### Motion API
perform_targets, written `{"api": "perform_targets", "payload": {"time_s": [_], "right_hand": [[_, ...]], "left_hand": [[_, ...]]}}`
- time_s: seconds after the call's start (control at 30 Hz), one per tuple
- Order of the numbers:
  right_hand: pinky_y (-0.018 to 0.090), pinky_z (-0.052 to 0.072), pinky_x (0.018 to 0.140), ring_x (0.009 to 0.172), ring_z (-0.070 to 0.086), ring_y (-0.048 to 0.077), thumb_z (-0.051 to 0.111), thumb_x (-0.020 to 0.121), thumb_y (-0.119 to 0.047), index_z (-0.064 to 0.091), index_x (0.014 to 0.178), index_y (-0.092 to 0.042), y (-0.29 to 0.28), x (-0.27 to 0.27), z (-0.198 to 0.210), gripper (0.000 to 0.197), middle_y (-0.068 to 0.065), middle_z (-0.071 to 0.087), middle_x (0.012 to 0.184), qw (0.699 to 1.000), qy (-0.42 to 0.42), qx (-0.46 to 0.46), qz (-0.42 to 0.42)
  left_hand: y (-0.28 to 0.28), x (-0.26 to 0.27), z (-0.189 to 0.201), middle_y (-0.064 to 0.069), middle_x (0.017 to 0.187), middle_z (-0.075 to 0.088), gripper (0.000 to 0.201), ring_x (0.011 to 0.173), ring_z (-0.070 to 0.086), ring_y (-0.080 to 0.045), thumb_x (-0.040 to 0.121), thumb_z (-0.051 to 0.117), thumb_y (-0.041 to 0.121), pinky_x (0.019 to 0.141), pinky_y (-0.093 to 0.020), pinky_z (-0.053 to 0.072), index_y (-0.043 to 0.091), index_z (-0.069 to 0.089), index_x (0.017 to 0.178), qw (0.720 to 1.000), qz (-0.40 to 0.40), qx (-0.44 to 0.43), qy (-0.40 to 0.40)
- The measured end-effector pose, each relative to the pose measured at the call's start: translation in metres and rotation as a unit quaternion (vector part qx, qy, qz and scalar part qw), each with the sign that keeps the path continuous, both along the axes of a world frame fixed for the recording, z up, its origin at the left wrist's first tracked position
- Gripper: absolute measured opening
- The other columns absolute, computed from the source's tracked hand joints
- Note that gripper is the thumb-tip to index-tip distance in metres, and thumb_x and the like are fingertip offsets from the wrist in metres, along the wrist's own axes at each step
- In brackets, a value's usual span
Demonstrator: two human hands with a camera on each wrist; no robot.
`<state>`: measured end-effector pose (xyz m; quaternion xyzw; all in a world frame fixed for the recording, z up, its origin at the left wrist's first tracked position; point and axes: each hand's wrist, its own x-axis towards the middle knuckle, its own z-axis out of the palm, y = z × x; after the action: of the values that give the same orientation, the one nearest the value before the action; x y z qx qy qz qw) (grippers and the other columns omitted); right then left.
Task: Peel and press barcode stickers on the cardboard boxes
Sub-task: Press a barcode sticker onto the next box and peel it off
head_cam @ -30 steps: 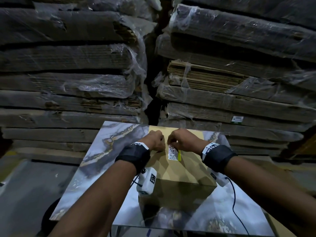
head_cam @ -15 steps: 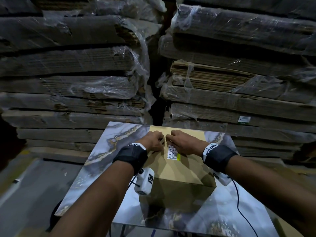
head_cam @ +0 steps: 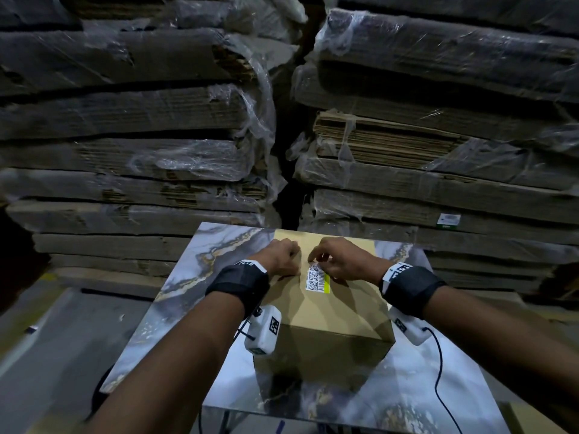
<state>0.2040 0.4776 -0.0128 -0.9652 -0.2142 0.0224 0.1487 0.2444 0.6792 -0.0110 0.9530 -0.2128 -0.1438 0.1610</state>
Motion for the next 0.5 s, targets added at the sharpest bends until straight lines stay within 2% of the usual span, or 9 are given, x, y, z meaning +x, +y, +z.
{"api": "perform_targets", "payload": {"time_s": [0.1, 0.2, 0.37, 0.5], "right_hand": [[0.038, 0.052, 0.077, 0.085, 0.064, 0.022, 0.067, 0.092, -0.017, 0.077, 0.1, -0.017, 0.002, -0.001, -0.001, 0.012, 0.003, 0.067, 0.093, 1.0, -0.029, 0.009, 0.0], [0.041, 0.048, 0.075, 0.088, 0.059, 0.027, 0.058, 0.096, -0.018, 0.071, 0.098, -0.016, 0.008, -0.002, -0.005, 0.013, 0.004, 0.062, 0.095, 0.999, -0.035, -0.022, -0.009], [0.04, 0.041, 0.074, 0.087, 0.053, 0.028, 0.048, 0.102, -0.021, 0.058, 0.098, -0.014, 0.008, -0.004, -0.004, 0.013, 0.008, 0.055, 0.096, 0.998, -0.018, -0.058, 0.011], [0.035, 0.033, 0.072, 0.085, 0.049, 0.028, 0.046, 0.104, -0.019, 0.055, 0.097, -0.009, 0.013, -0.004, 0.004, 0.015, 0.013, 0.056, 0.098, 0.995, -0.003, -0.102, 0.012]], "left_hand": [[0.001, 0.001, 0.0, -0.011, 0.142, 0.048, 0.056, 0.132, 0.045, -0.028, 0.089, 0.065, 0.026, 0.094, -0.027, 0.037, 0.022, 0.05, 0.143, 1.0, 0.007, 0.002, 0.004], [0.001, 0.003, -0.002, -0.011, 0.144, 0.047, 0.059, 0.134, 0.043, -0.027, 0.09, 0.065, 0.026, 0.096, -0.027, 0.037, 0.023, 0.047, 0.145, 1.0, 0.005, -0.004, 0.002], [0.002, 0.003, -0.005, -0.011, 0.145, 0.047, 0.059, 0.135, 0.043, -0.027, 0.089, 0.066, 0.027, 0.106, -0.031, 0.039, 0.024, 0.048, 0.145, 1.0, 0.01, -0.015, 0.01], [0.001, 0.003, -0.004, -0.011, 0.142, 0.05, 0.058, 0.131, 0.047, -0.028, 0.088, 0.068, 0.028, 0.106, -0.033, 0.041, 0.023, 0.051, 0.143, 1.0, 0.005, -0.013, 0.012]]}}
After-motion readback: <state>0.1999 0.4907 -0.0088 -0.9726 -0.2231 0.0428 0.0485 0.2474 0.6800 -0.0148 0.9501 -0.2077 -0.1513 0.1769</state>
